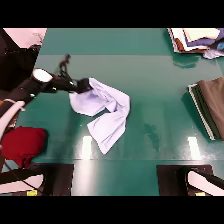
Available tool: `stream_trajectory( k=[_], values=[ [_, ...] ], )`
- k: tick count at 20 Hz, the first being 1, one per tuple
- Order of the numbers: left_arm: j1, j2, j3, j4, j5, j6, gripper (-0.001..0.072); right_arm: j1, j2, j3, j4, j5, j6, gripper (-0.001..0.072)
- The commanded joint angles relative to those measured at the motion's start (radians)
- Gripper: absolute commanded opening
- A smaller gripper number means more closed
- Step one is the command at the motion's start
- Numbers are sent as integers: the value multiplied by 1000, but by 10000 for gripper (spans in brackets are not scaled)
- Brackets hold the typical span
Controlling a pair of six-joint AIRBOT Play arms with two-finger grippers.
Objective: Fold the shirts.
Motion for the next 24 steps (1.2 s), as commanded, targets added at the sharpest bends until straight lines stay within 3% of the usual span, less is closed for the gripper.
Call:
stream_trajectory(
  k=[1,2,3,5,6,8,11,13,15,18,21,22,24],
  values=[
    [86,126,46,22,-44,122,24,66,64,-295,-1,-94,13,14],
    [95,143,53,40,-59,122,24,113,85,-421,0,-172,13,17],
    [99,156,52,54,-70,122,24,174,105,-555,7,-266,13,88],
    [99,156,52,77,-106,121,24,312,113,-784,61,-464,13,600],
    [99,153,51,83,-122,121,24,380,104,-869,108,-553,12,606],
    [99,151,51,96,-133,121,25,515,50,-970,180,-690,8,604],
    [99,151,51,110,-137,121,25,673,-78,-979,201,-777,8,600],
    [99,151,51,113,-137,121,25,718,-164,-938,201,-783,8,587],
    [99,151,51,124,-144,122,25,737,-237,-886,201,-782,8,502],
    [99,151,51,132,-153,122,25,757,-325,-802,201,-783,8,443],
    [99,151,51,132,-154,122,25,782,-404,-729,200,-771,9,440],
    [99,151,52,132,-155,122,25,786,-426,-710,201,-760,9,405],
    [99,151,52,132,-162,122,25,791,-459,-670,180,-729,9,15]
  ],
)
